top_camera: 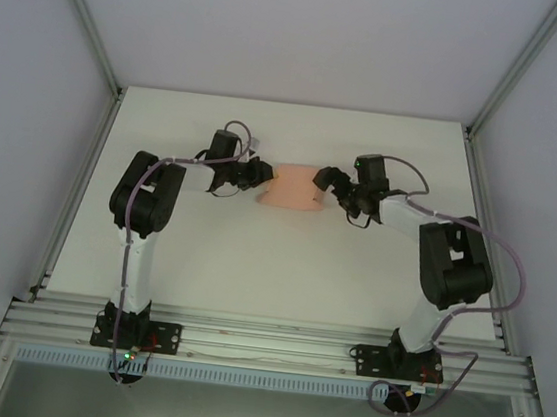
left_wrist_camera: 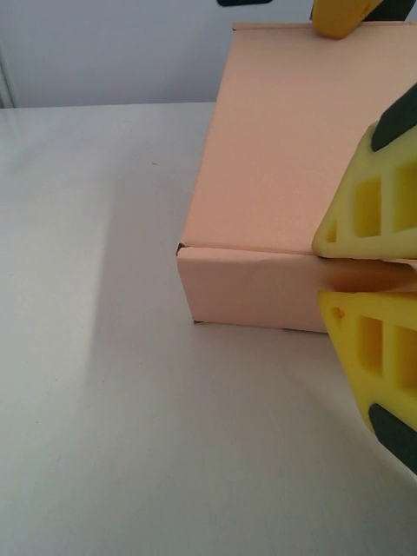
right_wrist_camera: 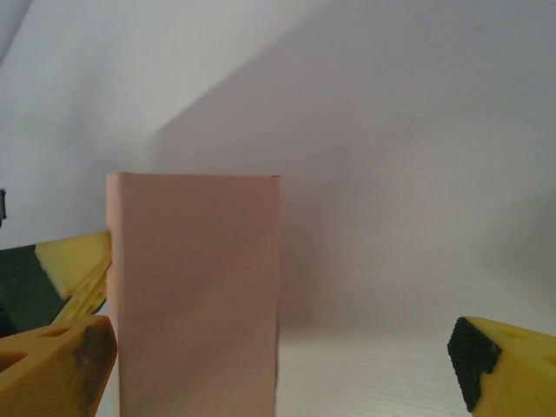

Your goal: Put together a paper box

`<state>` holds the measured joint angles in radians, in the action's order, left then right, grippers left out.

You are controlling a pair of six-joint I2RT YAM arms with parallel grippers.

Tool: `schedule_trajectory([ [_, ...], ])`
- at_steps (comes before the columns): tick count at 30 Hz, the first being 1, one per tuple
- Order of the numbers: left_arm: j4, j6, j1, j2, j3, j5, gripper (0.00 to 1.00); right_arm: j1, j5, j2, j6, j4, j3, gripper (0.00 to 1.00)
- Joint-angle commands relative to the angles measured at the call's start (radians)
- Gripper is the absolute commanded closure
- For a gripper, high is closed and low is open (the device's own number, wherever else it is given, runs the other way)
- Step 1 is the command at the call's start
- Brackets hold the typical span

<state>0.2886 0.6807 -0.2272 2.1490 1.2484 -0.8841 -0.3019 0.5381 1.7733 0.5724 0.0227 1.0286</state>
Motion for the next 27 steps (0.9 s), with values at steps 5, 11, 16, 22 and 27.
schedule_trajectory([
  [5, -0.135, -0.043, -0.006, 0.057, -0.001, 0.015, 0.85, 0.0, 0.184, 0.088, 0.038, 0.105, 0.064, 0.16],
  [11, -0.112, -0.102, -0.007, 0.023, 0.034, -0.028, 0.75, 0.0, 0.239, 0.077, 0.129, 0.175, 0.057, 0.45],
  [16, -0.096, -0.241, -0.007, -0.09, 0.022, 0.003, 0.55, 0.012, 0.226, 0.019, 0.212, 0.069, 0.053, 0.59],
  [22, -0.058, -0.467, -0.007, -0.319, -0.08, -0.035, 0.0, 0.022, 0.214, -0.051, 0.258, -0.111, 0.069, 0.6],
  [27, -0.307, -0.857, -0.036, -0.519, -0.115, -0.049, 0.0, 0.062, 0.262, -0.089, 0.34, -0.334, 0.112, 0.63],
])
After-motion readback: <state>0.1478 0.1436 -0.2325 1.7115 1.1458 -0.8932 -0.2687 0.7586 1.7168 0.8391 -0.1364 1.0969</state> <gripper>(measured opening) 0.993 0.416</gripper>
